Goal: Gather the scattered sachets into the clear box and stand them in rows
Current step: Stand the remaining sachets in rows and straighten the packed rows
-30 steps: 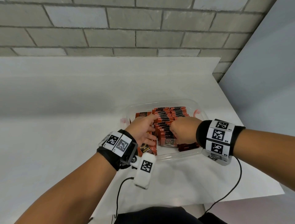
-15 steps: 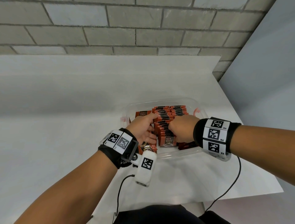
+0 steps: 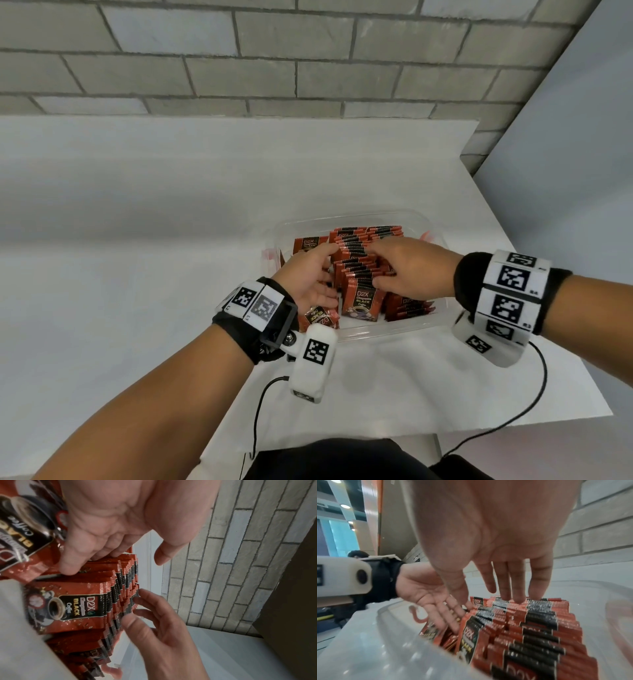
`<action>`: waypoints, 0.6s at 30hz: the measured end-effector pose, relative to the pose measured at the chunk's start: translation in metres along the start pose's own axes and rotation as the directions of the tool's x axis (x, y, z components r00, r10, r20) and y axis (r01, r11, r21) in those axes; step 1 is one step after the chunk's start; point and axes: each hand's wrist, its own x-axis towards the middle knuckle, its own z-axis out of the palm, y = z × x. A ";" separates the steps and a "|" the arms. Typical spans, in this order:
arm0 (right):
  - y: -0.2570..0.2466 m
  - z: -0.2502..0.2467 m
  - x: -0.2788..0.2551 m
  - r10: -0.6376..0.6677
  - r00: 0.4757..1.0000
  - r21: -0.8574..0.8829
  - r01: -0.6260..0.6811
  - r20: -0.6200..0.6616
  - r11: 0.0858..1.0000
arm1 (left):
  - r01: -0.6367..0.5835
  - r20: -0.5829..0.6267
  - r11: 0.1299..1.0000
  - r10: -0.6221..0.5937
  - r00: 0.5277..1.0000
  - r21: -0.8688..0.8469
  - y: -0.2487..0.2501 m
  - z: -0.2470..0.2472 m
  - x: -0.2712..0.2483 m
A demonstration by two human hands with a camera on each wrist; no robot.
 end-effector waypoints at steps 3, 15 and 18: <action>-0.006 0.010 -0.002 -0.024 0.993 -0.148 0.041 0.111 0.988 | 0.010 0.000 0.999 -0.010 1.000 -0.047 0.000 0.004 0.003; -0.018 0.016 0.000 0.019 0.977 -0.130 0.009 0.214 0.992 | -0.027 -0.007 0.993 0.026 1.000 -0.114 0.000 0.010 0.002; -0.016 0.014 0.000 0.019 0.984 -0.082 -0.005 0.177 0.997 | -0.030 -0.011 0.997 0.029 1.000 -0.072 -0.002 0.010 0.002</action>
